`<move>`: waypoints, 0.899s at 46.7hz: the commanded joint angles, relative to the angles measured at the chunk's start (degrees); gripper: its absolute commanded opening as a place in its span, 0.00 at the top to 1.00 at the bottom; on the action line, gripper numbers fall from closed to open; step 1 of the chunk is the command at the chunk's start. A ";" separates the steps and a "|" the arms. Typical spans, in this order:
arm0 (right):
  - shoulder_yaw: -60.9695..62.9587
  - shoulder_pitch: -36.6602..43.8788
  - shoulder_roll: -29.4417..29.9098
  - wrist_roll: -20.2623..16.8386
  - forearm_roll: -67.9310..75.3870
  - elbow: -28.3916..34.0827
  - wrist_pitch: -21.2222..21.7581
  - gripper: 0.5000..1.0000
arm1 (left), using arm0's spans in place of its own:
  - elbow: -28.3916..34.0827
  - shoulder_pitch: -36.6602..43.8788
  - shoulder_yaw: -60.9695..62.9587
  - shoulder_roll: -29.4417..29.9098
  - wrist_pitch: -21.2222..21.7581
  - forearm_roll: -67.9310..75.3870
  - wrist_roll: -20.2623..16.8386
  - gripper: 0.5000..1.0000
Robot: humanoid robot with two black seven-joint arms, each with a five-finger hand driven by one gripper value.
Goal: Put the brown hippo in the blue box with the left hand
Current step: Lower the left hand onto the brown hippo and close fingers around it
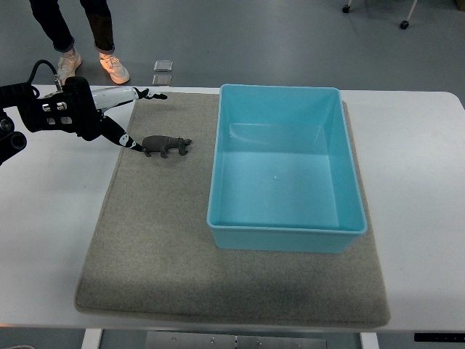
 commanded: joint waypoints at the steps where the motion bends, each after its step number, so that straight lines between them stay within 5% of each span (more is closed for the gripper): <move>1: 0.00 -0.01 0.00 -0.02 0.06 0.00 0.00 0.13 | 1.67 -0.19 1.30 -1.37 0.80 2.04 0.08 0.05; 24: 0.00 -0.01 0.00 -0.02 -0.02 0.00 0.00 0.13 | 6.07 -0.19 1.83 -7.00 2.29 4.77 0.52 0.06; 31: 0.00 0.07 0.00 -0.02 -0.02 0.00 0.00 0.13 | 6.07 -0.19 1.92 -7.09 2.03 4.86 0.70 0.28; 42: 0.00 -0.01 0.00 0.07 -0.02 0.00 0.00 0.13 | 5.89 -0.45 2.44 -7.00 1.68 4.95 0.70 0.45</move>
